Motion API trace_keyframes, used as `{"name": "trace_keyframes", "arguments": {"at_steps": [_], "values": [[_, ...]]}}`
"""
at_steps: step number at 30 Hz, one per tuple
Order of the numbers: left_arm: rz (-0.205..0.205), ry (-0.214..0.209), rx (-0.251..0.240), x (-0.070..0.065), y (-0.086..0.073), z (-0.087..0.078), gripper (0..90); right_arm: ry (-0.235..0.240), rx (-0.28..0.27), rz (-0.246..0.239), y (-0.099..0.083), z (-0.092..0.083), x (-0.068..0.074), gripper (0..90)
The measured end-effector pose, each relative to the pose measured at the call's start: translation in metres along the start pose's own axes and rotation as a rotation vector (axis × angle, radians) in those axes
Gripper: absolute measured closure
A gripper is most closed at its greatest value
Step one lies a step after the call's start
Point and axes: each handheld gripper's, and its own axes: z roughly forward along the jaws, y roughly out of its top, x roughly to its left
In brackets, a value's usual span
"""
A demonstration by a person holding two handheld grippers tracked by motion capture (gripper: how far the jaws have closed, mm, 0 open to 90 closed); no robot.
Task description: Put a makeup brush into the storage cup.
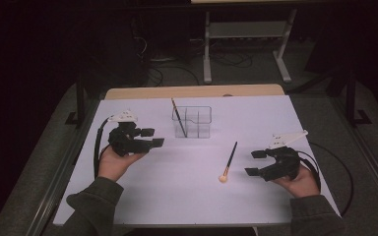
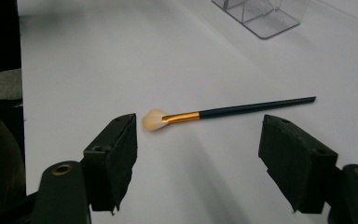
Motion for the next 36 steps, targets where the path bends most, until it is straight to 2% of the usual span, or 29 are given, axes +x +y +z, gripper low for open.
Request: {"name": "trace_keyframes", "arguments": {"at_steps": [11,16,25,30,32,33,36], "values": [[0.035,-0.01,-0.008,-0.011,-0.012,-0.007,37.6,-0.003,0.012,-0.035,0.006,-0.005,0.002,26.2],[0.032,-0.009,-0.001,-0.012,-0.02,-0.007,35.4,0.001,0.027,-0.046,0.01,-0.006,-0.001,25.5],[0.045,0.001,-0.01,-0.019,-0.043,-0.009,34.0,0.001,0.076,-0.067,0.018,-0.012,-0.006,28.6],[0.061,0.003,-0.006,-0.02,-0.049,-0.011,32.7,-0.002,0.105,-0.082,0.024,-0.014,-0.009,28.5],[0.062,0.002,-0.022,-0.021,-0.051,-0.011,31.8,0.01,0.095,-0.082,0.026,-0.014,-0.01,28.9],[0.05,0.001,-0.03,-0.022,-0.052,-0.012,31.8,0.012,0.101,-0.085,0.028,-0.014,-0.011,28.9],[0.06,0.001,-0.027,-0.022,-0.054,-0.012,31.0,0.01,0.122,-0.094,0.035,-0.013,-0.013,29.0]]}}
